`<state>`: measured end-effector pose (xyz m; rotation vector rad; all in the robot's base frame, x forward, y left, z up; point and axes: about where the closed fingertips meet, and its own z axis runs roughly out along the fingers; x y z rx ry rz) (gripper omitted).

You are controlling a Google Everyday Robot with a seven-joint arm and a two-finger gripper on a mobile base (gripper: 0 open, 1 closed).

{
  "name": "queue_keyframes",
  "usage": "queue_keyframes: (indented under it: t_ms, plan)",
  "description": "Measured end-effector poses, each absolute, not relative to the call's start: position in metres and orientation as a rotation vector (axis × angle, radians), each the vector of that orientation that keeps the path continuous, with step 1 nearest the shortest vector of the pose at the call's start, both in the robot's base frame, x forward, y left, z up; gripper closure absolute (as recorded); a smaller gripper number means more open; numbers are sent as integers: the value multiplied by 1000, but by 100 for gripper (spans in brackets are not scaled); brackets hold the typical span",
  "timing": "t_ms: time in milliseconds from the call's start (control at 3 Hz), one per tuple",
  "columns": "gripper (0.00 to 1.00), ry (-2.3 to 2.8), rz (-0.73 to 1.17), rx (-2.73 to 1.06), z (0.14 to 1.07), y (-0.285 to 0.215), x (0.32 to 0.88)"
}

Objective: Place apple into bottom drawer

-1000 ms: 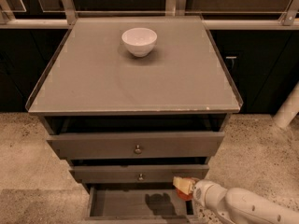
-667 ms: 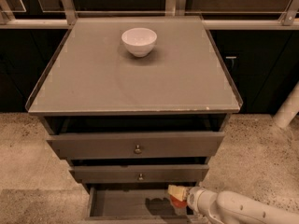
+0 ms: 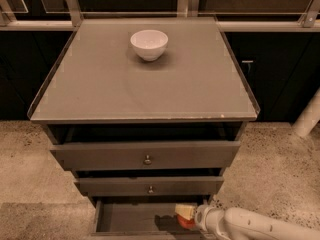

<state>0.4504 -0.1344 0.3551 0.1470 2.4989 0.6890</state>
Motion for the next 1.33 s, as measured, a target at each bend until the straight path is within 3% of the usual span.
queue_keyframes:
  t_ms: [1333]
  plan:
    - [100, 2585, 785, 444, 231, -131, 479]
